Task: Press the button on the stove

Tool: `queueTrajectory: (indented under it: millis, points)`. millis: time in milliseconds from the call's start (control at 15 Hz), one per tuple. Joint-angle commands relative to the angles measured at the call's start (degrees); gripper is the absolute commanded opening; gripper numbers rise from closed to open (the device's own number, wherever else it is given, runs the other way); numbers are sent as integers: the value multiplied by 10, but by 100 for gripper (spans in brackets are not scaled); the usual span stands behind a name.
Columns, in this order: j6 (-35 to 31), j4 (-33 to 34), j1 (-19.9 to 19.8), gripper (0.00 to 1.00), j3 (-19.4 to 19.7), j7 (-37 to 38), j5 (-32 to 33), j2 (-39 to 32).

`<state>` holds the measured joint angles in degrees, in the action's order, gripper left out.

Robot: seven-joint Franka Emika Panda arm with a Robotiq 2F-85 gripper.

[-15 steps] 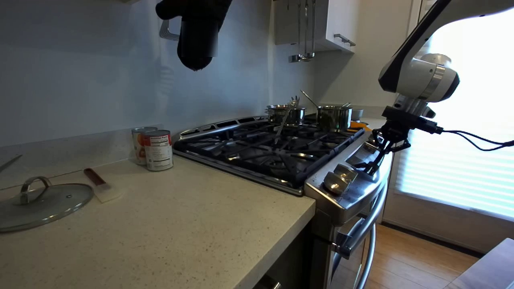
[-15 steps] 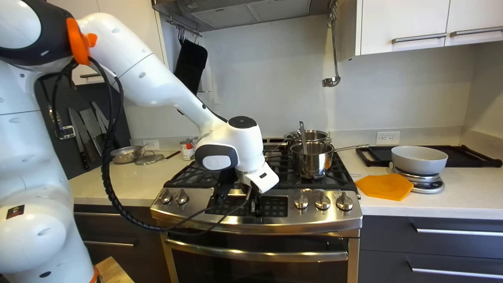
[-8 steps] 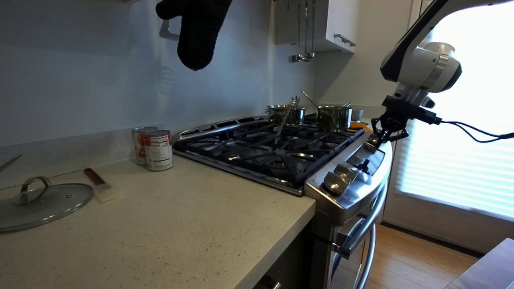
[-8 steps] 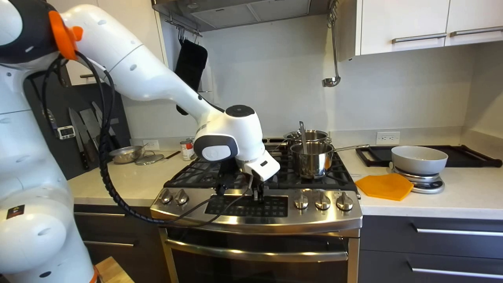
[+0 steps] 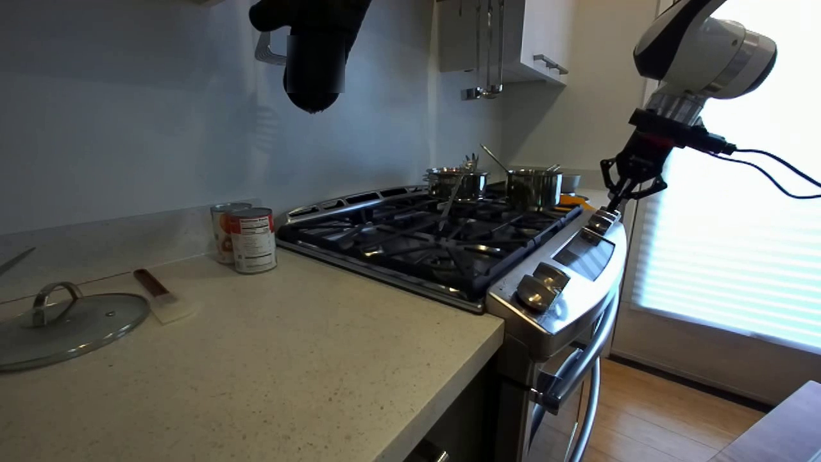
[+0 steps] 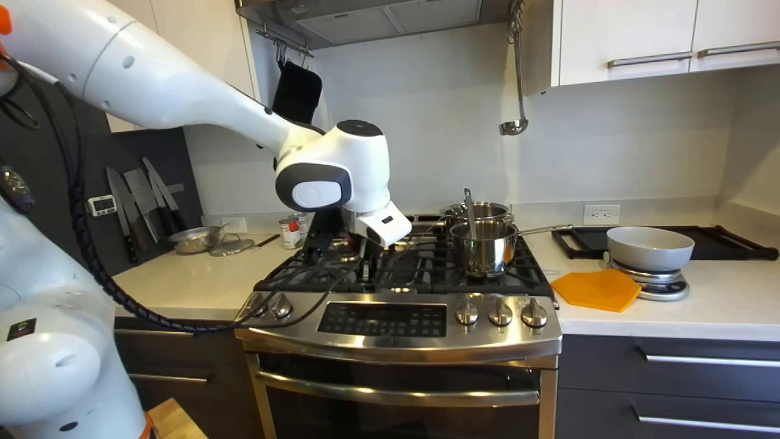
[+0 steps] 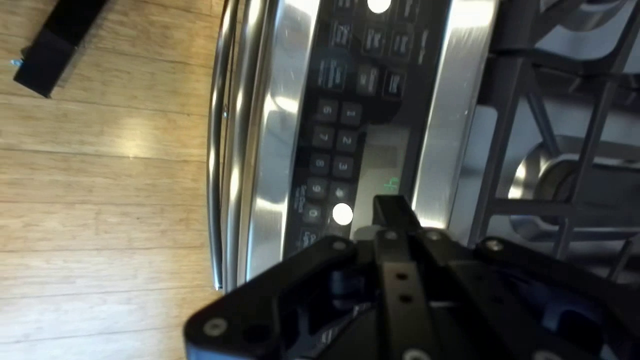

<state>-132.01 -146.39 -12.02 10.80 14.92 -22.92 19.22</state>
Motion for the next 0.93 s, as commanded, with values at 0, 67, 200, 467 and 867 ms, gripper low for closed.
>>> queueTrajectory:
  millis: [0, 67, 200, 467, 867]
  points:
    - [31, -46, -10, 0, -23, 67, 20, 81]
    - [24, -62, -14, 0, -35, 89, 28, 101]
    - [15, -93, -18, 0, -56, 120, 35, 138]
    - [27, -145, -24, 0, -96, 151, 63, 208]
    - [125, -107, 2, 56, -82, 8, 135, 251]
